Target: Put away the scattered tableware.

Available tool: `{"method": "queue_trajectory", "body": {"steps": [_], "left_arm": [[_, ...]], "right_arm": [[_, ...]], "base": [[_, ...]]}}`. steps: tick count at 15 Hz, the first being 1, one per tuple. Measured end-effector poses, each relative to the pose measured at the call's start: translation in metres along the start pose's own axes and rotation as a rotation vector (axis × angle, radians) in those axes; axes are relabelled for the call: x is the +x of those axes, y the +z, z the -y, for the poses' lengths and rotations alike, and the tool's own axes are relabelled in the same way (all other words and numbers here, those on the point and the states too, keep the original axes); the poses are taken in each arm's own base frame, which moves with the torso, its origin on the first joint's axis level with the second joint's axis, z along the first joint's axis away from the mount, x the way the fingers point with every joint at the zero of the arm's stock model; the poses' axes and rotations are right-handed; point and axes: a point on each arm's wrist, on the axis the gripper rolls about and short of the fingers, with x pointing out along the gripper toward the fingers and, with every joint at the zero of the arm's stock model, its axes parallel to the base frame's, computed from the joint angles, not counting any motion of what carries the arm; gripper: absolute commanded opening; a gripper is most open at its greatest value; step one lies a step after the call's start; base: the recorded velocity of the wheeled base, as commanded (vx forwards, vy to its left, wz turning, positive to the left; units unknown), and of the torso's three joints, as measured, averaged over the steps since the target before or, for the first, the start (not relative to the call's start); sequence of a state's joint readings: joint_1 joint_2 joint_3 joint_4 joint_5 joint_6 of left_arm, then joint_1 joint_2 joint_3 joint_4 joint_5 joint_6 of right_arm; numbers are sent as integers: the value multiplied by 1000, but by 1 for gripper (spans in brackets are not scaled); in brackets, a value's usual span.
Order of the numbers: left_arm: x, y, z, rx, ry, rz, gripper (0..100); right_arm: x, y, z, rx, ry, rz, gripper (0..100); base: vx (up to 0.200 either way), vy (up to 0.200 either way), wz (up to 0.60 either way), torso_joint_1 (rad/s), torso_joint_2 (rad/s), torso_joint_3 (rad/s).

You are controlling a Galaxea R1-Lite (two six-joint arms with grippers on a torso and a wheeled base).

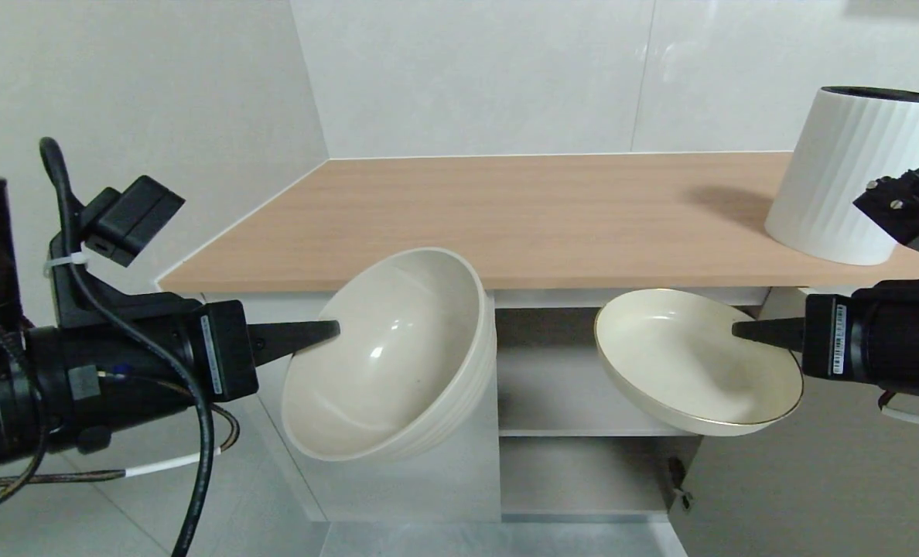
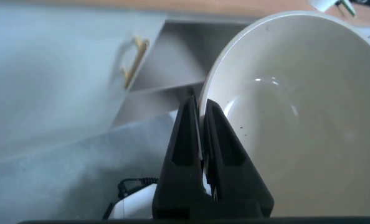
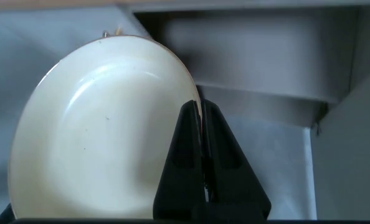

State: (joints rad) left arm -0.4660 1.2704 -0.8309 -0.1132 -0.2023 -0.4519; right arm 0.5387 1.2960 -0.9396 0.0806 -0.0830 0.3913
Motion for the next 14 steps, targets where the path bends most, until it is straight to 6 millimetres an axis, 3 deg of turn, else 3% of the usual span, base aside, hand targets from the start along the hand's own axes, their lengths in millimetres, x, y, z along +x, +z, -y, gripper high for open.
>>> {"method": "queue_trajectory", "body": {"steps": [9,14], "left_arm": [[2,0,-1,-1,3,-4,0],[3,0,-1,-1,5,-4,0]], "right_arm": [[17,-3,2,2,-34,-42,0],[25,-5,5,4,-53,-61,0]], "base": [[0,0,0,0,0,0],[0,0,0,-118,321,191]]}}
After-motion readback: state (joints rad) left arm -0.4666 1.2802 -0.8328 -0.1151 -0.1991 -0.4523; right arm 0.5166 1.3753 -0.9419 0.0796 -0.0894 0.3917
